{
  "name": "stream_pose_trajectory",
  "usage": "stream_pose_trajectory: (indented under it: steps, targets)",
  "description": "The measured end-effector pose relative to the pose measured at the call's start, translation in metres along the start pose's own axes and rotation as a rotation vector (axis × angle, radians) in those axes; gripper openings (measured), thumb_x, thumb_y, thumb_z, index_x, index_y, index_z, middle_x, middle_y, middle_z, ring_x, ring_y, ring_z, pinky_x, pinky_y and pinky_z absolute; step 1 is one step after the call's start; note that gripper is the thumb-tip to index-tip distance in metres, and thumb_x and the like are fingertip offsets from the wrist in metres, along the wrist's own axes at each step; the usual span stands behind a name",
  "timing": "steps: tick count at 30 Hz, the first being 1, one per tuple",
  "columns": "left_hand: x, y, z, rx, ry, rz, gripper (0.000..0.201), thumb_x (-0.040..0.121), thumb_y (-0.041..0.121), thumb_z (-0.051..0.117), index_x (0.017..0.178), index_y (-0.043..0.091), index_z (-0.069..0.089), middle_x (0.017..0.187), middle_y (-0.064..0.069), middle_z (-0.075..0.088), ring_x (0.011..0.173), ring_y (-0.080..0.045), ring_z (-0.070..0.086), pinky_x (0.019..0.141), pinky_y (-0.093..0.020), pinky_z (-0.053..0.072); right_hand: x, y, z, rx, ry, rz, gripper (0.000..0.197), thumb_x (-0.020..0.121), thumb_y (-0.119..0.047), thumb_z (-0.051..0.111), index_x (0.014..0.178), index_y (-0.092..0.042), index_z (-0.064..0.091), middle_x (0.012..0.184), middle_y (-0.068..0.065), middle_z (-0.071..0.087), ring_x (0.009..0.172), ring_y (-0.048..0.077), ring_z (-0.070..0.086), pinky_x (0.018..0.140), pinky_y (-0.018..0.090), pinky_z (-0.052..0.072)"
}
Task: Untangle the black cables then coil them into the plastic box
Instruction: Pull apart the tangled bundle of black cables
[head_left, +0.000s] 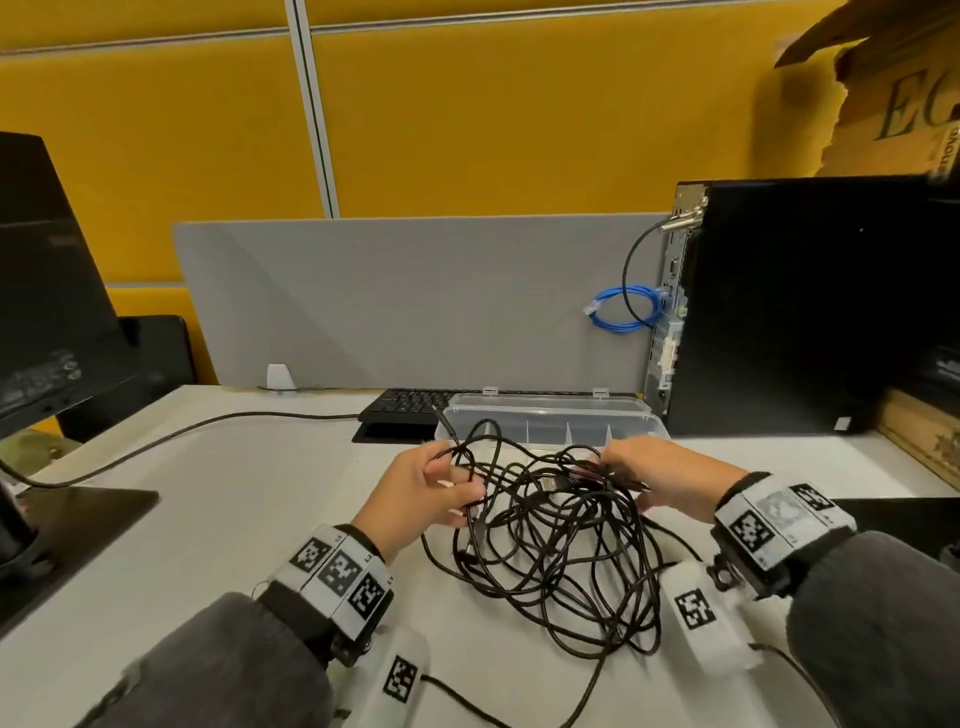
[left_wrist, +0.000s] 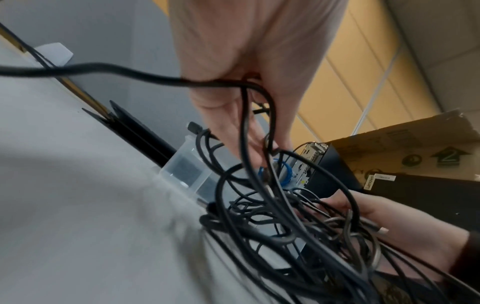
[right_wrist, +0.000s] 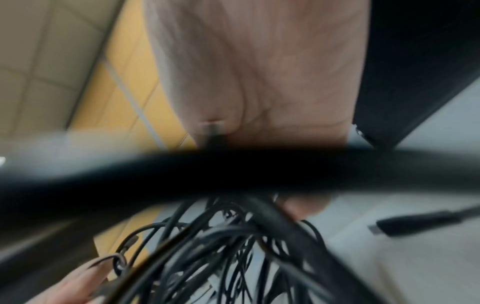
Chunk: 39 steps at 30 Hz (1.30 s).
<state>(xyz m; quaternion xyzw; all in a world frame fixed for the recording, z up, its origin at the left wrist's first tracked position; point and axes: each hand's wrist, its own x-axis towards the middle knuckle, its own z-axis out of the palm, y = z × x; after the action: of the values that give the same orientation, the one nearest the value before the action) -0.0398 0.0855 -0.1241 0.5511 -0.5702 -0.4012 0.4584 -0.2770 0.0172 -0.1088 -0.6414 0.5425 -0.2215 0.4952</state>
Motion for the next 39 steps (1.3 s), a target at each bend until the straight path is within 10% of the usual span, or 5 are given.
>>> stream_pose_trajectory:
  steps: [6,9,12,21,39]
  targets:
    - [-0.008,0.01,0.002,-0.071,0.097,0.168,0.048,0.075,-0.008,0.069,0.1,0.029,0.052,0.081,0.001,0.072,0.068,-0.016,0.068,0.072,-0.028,0.054,-0.01,0.0,-0.01,0.279,-0.092,-0.066,0.03,0.094,-0.021,0.042,0.1,-0.009,0.069,0.097,0.006,0.07,0.089,0.019,0.058,0.076,0.033,0.046]
    - [-0.008,0.011,-0.001,-0.094,0.137,0.191,0.052,0.074,-0.004,0.072,0.12,0.009,0.05,0.083,0.005,0.072,0.079,-0.015,0.069,0.084,-0.033,0.054,-0.016,-0.009,-0.01,0.157,-0.057,-0.202,0.017,0.089,-0.022,0.059,0.098,-0.015,0.072,0.1,0.005,0.072,0.092,0.017,0.064,0.081,0.033,0.047]
    - [-0.013,0.015,-0.002,-0.11,0.156,0.266,0.029,0.072,-0.007,0.071,0.088,0.011,0.057,0.085,0.0,0.071,0.081,-0.016,0.07,0.078,-0.028,0.056,-0.021,-0.015,-0.005,0.145,0.041,-0.301,0.006,0.085,-0.01,0.063,0.09,-0.013,0.065,0.087,0.002,0.073,0.079,0.019,0.063,0.061,0.024,0.046]
    - [-0.015,0.018,-0.025,-0.054,0.096,0.243,0.023,0.071,-0.013,0.069,0.076,0.001,0.052,0.085,-0.007,0.071,0.079,-0.016,0.071,0.071,-0.025,0.056,-0.046,-0.044,0.014,-0.192,0.153,-0.54,0.017,0.086,0.001,0.057,0.082,-0.016,0.055,0.07,-0.002,0.059,0.053,-0.002,0.054,0.046,0.012,0.042]
    - [-0.033,0.023,-0.025,-0.249,0.246,0.217,0.039,0.07,-0.015,0.069,0.068,0.015,0.044,0.065,0.007,0.063,0.074,-0.019,0.069,0.086,-0.042,0.053,-0.071,-0.052,0.021,-0.185,-0.083,-0.262,0.029,0.095,-0.033,0.046,0.075,-0.025,0.066,0.101,-0.016,0.059,0.084,0.009,0.048,0.073,0.022,0.041]
